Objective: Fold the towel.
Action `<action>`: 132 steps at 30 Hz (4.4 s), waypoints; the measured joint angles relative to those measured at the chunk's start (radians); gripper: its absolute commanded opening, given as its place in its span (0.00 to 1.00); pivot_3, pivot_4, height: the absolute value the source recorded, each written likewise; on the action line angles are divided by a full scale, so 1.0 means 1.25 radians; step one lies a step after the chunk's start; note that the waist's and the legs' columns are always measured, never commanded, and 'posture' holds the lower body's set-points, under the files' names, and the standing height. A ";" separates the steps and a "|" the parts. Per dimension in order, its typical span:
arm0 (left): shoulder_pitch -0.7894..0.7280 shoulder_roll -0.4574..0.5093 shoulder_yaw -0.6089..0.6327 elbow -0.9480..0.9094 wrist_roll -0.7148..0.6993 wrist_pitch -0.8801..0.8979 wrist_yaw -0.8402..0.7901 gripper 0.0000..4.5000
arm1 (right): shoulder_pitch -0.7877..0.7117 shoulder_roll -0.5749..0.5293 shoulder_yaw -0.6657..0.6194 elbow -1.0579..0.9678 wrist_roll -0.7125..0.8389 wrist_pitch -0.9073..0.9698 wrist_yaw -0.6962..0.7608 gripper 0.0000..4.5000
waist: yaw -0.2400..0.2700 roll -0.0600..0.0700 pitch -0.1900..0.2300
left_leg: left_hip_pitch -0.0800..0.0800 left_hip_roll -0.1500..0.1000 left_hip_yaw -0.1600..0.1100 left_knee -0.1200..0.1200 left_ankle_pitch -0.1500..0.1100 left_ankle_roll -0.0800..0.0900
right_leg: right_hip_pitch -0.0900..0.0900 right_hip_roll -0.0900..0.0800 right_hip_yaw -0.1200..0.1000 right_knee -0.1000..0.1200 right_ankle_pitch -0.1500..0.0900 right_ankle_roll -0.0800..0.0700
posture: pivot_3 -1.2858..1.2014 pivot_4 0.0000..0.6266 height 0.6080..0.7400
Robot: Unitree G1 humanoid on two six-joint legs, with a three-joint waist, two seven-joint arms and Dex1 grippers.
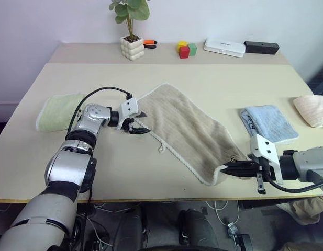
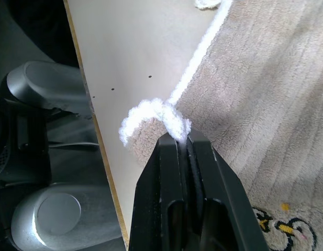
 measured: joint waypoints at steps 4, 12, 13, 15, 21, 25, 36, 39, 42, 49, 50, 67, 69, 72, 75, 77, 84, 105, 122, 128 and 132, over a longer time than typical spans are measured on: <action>-0.006 0.001 0.011 -0.011 -0.014 0.118 -0.039 0.02 | -0.006 0.001 0.001 0.000 0.000 0.000 -0.006 0.00 | -0.001 0.000 -0.003 | 0.000 0.000 -0.003 0.000 0.000 0.000 | 0.000 0.000 0.000 0.000 0.000 0.000 | 0.52 0.24 0.96; 0.017 0.023 0.035 -0.051 -0.052 0.219 -0.115 0.01 | -0.045 0.009 0.035 0.004 -0.006 -0.002 -0.014 0.00 | -0.006 0.000 -0.003 | -0.001 0.000 -0.004 0.000 0.000 0.000 | 0.000 0.000 0.000 0.000 0.000 0.000 | 0.52 0.24 0.96; 0.025 0.026 0.039 -0.060 -0.057 0.227 -0.126 0.01 | -0.052 0.010 0.039 0.005 -0.009 -0.003 -0.013 0.00 | -0.006 0.000 -0.003 | -0.001 0.000 -0.004 0.000 0.000 0.000 | 0.000 0.000 0.000 0.000 0.000 0.000 | 0.52 0.24 0.96; 0.049 0.034 0.049 -0.095 -0.078 0.259 -0.154 0.01 | -0.070 0.017 0.053 0.014 -0.016 -0.007 -0.014 0.00 | -0.006 0.000 -0.003 | -0.001 0.000 -0.004 0.000 0.000 0.000 | -0.001 0.000 0.000 0.000 0.000 0.000 | 0.52 0.24 0.96; 0.176 0.074 0.060 -0.336 -0.132 0.384 -0.187 0.01 | -0.103 0.027 0.071 0.044 -0.035 -0.022 -0.017 0.00 | -0.004 0.000 -0.003 | -0.002 0.000 -0.004 0.000 0.000 0.000 | -0.001 0.000 0.000 0.000 0.000 0.000 | 0.52 0.24 0.96; 0.301 0.076 0.063 -0.610 -0.195 0.539 -0.164 0.01 | -0.120 0.038 0.093 0.068 -0.053 -0.032 -0.020 0.00 | -0.001 0.000 -0.002 | -0.002 0.000 -0.004 0.000 0.000 0.000 | -0.001 0.000 0.000 0.000 0.000 0.000 | 0.52 0.24 0.96; 0.454 0.072 0.034 -0.932 -0.266 0.681 -0.026 0.01 | -0.155 0.058 0.123 0.093 -0.079 -0.047 -0.018 0.00 | 0.001 0.000 -0.002 | -0.002 0.000 -0.005 0.000 0.000 0.000 | -0.001 0.000 -0.001 0.000 0.000 0.000 | 0.52 0.24 0.96; 0.454 0.066 0.034 -0.931 -0.281 0.655 -0.011 0.19 | -0.156 0.059 0.123 0.097 -0.080 -0.047 -0.017 0.00 | 0.001 0.000 -0.002 | -0.002 0.000 -0.005 0.000 0.000 0.000 | -0.001 0.000 0.000 0.000 0.000 0.000 | 0.52 0.24 0.96; 0.452 0.066 0.033 -0.927 -0.287 0.612 -0.003 0.53 | -0.156 0.059 0.123 0.097 -0.080 -0.047 -0.015 0.00 | 0.001 0.000 -0.002 | -0.002 0.000 -0.005 0.000 0.000 0.000 | -0.001 0.000 -0.001 0.000 0.000 0.000 | 0.52 0.24 0.96; 0.442 0.165 0.030 -0.877 -0.299 0.506 -0.090 0.73 | -0.156 0.059 0.123 0.097 -0.081 -0.047 -0.015 0.00 | 0.001 0.000 -0.002 | -0.002 0.000 -0.005 0.000 0.000 0.000 | -0.001 0.000 -0.001 0.000 0.000 0.000 | 0.52 0.24 0.96; 0.441 0.175 0.030 -0.866 -0.299 0.487 -0.099 0.73 | -0.156 0.059 0.123 0.096 -0.081 -0.047 -0.015 0.00 | 0.002 0.000 -0.002 | -0.002 0.000 -0.005 0.000 0.000 0.000 | -0.001 0.000 -0.001 0.000 0.000 -0.001 | 0.52 0.24 0.96; 0.307 0.220 0.005 -0.422 -0.177 0.023 -0.120 0.73 | -0.155 0.059 0.123 0.096 -0.084 -0.046 -0.017 0.00 | 0.003 0.000 -0.002 | -0.002 -0.001 -0.002 0.000 0.000 0.000 | -0.001 -0.002 -0.001 0.000 0.000 -0.001 | 0.52 0.24 0.96; 0.284 0.203 0.005 -0.379 -0.173 0.013 -0.120 0.73 | -0.155 0.059 0.123 0.096 -0.084 -0.045 -0.016 0.00 | 0.005 0.001 -0.002 | -0.002 -0.001 -0.002 0.000 0.000 0.000 | -0.001 -0.002 -0.002 0.000 0.000 -0.001 | 0.52 0.24 0.96; 0.241 0.168 -0.002 -0.314 -0.160 0.026 -0.112 0.62 | -0.156 0.059 0.123 0.096 -0.085 -0.045 -0.015 0.00 | 0.010 0.001 -0.002 | -0.002 -0.001 -0.002 0.001 0.000 0.000 | 0.000 -0.002 -0.002 0.000 0.000 -0.001 | 0.52 0.24 0.96; 0.214 0.149 -0.015 -0.286 -0.146 0.029 -0.113 0.35 | -0.157 0.059 0.123 0.095 -0.085 -0.044 -0.015 0.00 | 0.017 0.001 -0.003 | -0.001 -0.001 -0.002 0.001 0.000 0.000 | 0.001 -0.002 -0.002 0.000 0.000 -0.001 | 0.52 0.24 0.96; 0.209 0.144 -0.023 -0.282 -0.140 0.028 -0.120 0.14 | -0.157 0.059 0.123 0.095 -0.085 -0.043 -0.016 0.00 | 0.020 0.002 -0.003 | -0.001 -0.001 -0.002 0.001 0.000 0.000 | 0.001 -0.002 -0.002 0.000 -0.001 -0.002 | 0.52 0.24 0.96; 0.208 0.145 -0.011 -0.290 -0.149 0.069 -0.142 0.02 | -0.156 0.059 0.122 0.088 -0.085 -0.036 -0.032 0.00 | 0.019 0.002 -0.004 | -0.001 -0.001 -0.003 0.001 0.000 0.000 | 0.001 -0.002 -0.002 0.000 -0.001 -0.002 | 0.52 0.24 0.96; 0.556 0.410 0.177 -0.788 -0.351 0.447 -0.159 0.02 | -0.347 0.167 0.184 0.287 -0.228 -0.193 -0.093 0.00 | -0.019 0.002 -0.002 | -0.002 0.000 -0.002 -0.002 0.000 0.000 | -0.003 -0.002 -0.001 0.000 -0.001 -0.001 | 0.52 0.24 0.96; -0.014 0.097 0.283 -0.257 -0.348 0.295 0.357 0.02 | -0.901 0.403 0.233 1.022 -0.535 -0.513 -0.521 0.00 | -0.016 0.000 0.002 | -0.004 -0.001 0.004 -0.002 0.004 -0.006 | -0.005 -0.002 0.000 0.001 -0.001 0.000 | 0.52 0.24 0.96; -0.226 0.159 0.328 -0.065 -0.316 0.087 0.515 0.02 | -1.086 0.400 0.166 1.186 -0.548 -0.686 -0.712 0.00 | -0.033 0.000 0.004 | -0.006 -0.001 0.008 -0.009 0.004 -0.006 | -0.010 -0.002 0.000 -0.001 -0.001 0.001 | 0.52 0.24 0.96; -0.234 0.217 0.343 -0.055 -0.313 0.022 0.451 0.02 | -1.014 0.391 0.112 1.136 -0.475 -0.761 -0.619 0.00 | -0.042 0.000 0.003 | 0.000 -0.001 0.010 -0.011 0.004 -0.006 | -0.005 -0.002 -0.001 -0.003 -0.001 0.002 | 0.52 0.24 0.96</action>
